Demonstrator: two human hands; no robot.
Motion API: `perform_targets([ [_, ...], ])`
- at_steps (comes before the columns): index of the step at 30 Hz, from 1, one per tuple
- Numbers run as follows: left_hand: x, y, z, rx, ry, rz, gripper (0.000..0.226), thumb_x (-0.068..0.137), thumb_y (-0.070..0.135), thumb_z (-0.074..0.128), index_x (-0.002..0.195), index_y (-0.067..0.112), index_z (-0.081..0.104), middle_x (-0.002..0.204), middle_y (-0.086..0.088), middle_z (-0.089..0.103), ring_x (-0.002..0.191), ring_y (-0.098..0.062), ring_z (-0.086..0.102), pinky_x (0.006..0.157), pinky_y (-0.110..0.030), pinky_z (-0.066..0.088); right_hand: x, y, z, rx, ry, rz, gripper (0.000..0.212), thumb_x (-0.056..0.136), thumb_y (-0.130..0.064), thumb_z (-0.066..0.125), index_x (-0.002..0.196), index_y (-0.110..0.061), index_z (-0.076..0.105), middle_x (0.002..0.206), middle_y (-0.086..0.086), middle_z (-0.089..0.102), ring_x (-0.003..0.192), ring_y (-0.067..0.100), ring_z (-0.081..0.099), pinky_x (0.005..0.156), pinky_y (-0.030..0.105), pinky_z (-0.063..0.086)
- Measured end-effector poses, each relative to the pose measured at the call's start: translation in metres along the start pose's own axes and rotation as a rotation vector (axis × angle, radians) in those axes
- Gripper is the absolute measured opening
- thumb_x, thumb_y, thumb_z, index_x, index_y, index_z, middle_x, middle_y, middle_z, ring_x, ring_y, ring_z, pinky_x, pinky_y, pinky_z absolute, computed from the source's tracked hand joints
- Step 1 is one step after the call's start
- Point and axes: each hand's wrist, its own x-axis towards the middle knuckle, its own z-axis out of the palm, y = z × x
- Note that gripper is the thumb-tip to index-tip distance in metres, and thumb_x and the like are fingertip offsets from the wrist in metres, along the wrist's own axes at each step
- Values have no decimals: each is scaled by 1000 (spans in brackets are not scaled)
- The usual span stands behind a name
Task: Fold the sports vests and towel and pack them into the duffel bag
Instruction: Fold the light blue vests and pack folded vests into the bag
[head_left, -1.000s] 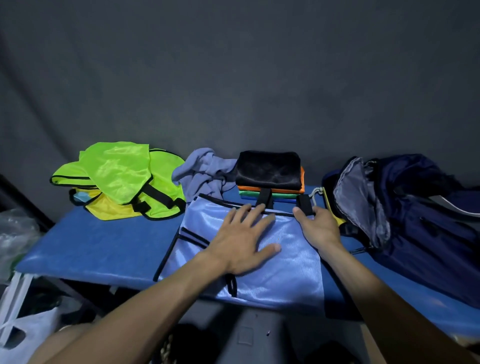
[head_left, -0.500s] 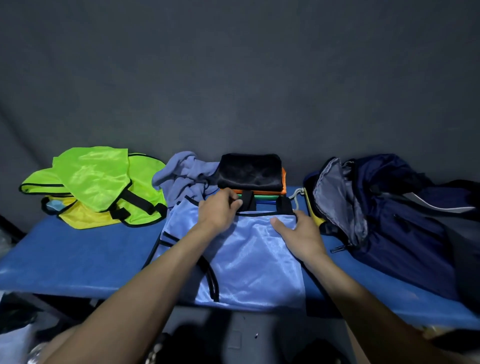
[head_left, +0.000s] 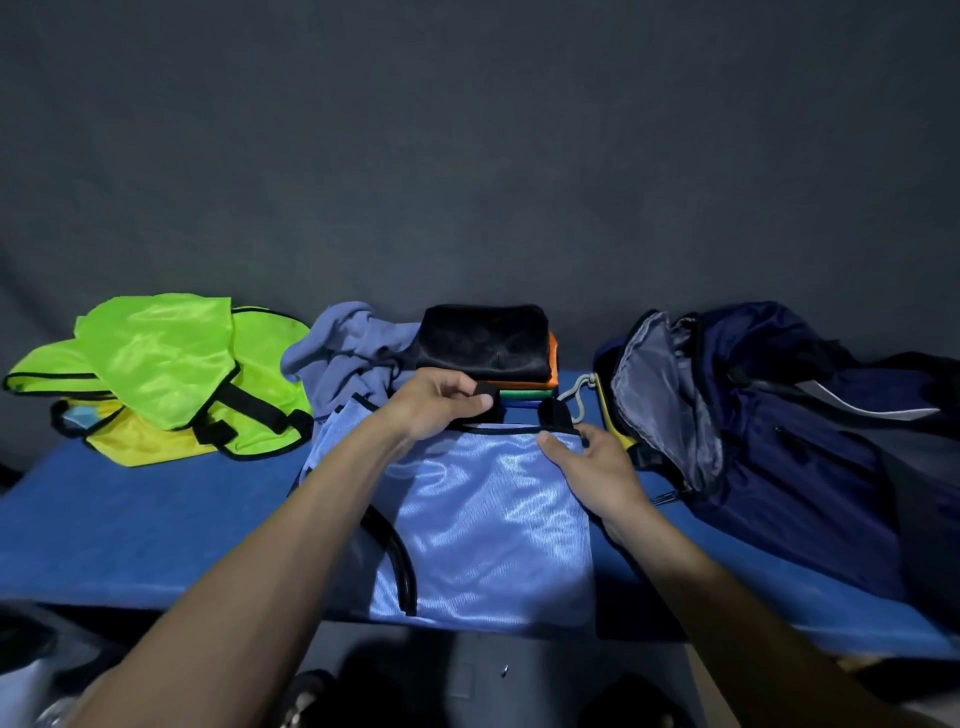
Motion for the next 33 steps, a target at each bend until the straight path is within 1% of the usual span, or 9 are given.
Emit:
perform_targets([
  [4,6,-13,18,27,371,72,21,82,22,86,73,20,67,66,10,57,58,0,49,59,-8,39,2,-2,1,15,10,-2,60,86,-51,77,133,-16,62,131,-2,64,125,23,60,106,43,50],
  [7,2,-19,20,294,410,186,22,91,28,77,74,21,66,71,9,66,67,-7,60,65,-22,46,0,-5,-2,25,8,4,60,91,-43,74,138,-11,55,129,-6,55,129,22,54,102,33,44],
  [11,-17,-17,13,713,444,324,11,97,28,66,102,18,67,98,-1,68,91,-24,61,75,-38,49,-10,-10,-11,39,-46,40,29,87,-36,80,94,-19,58,95,2,69,85,19,68,80,35,57],
  [16,-56,-18,-5,896,231,643,6,97,30,55,99,26,60,89,12,56,82,-18,56,62,-34,45,-22,-3,-7,48,1,89,41,83,-42,82,68,-15,55,68,24,58,61,23,53,59,35,40],
  [19,-68,-41,-23,1087,98,554,43,99,56,36,119,32,65,114,6,63,107,-23,56,88,-39,46,-22,0,-4,52,-2,119,45,77,-56,77,77,-17,55,72,8,47,62,20,45,61,32,34],
  [22,-82,-60,-33,1193,12,212,71,92,79,13,155,50,26,166,5,23,153,-29,14,122,-59,11,-22,1,-1,-15,47,78,23,97,-42,65,97,-19,60,92,0,54,80,19,53,72,31,39],
  [27,-102,-54,-33,1170,-17,-89,85,83,90,12,156,52,-10,168,11,-22,154,-28,-23,118,-69,-9,-26,-9,-2,-18,81,60,51,100,-42,62,142,-14,53,136,1,56,126,24,55,103,35,43],
  [30,-110,-42,-25,1203,-21,-132,91,82,91,11,160,46,-6,169,3,-18,155,-36,-18,119,-65,-12,-29,-8,-7,-2,100,47,21,98,-43,63,92,-24,58,88,-2,52,77,19,53,78,32,37],
  [33,-110,-26,-11,1200,66,51,94,82,87,6,162,38,9,171,0,-3,157,-32,-8,122,-60,-11,-32,-9,-13,76,18,65,41,90,-43,74,83,-13,47,78,6,47,70,21,48,68,32,36],
])
